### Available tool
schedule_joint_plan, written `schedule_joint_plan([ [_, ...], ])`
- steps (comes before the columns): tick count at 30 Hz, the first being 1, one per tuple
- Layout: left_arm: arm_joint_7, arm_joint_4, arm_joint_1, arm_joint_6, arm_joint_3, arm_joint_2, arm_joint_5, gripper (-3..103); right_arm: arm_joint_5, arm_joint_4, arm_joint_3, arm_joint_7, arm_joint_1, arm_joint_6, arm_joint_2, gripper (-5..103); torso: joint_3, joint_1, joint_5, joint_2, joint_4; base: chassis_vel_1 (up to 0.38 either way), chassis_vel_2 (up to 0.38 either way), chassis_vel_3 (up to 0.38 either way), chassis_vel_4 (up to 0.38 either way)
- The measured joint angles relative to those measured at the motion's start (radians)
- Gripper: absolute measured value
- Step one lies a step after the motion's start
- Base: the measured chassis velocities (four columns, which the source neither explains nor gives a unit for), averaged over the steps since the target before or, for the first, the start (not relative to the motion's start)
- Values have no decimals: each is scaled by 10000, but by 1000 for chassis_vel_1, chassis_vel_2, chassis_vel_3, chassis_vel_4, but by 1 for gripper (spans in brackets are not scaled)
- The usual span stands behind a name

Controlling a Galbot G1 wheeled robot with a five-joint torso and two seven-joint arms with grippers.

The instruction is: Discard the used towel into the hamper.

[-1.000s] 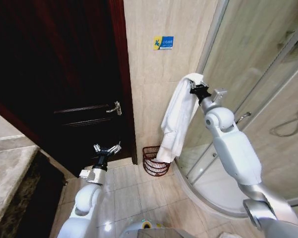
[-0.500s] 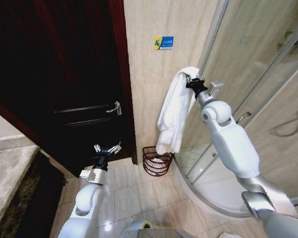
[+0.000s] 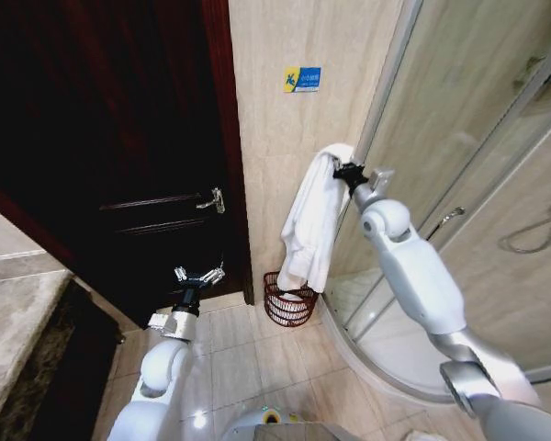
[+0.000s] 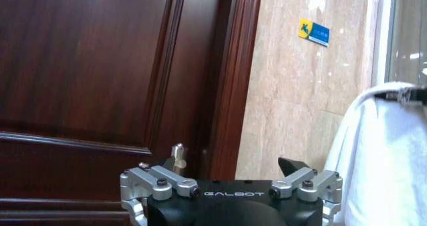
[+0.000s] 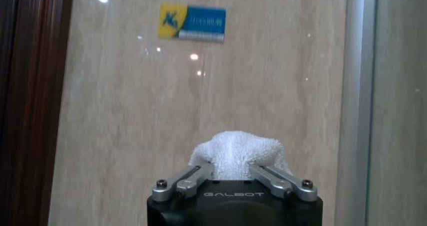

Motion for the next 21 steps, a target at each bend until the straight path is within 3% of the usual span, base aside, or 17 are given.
schedule_joint_plan([
  [12,102,115,75,-137,19,-24,20,100,-1266,-1522,43,-473,-556,1107,788,7,0,0,0,0,0,0,0,0,0],
  [21,122,106,150,-168,-6,-26,7,100,-1530,-1940,31,-293,-519,1395,1043,7,0,0,-1,0,1,0,0,0,0],
])
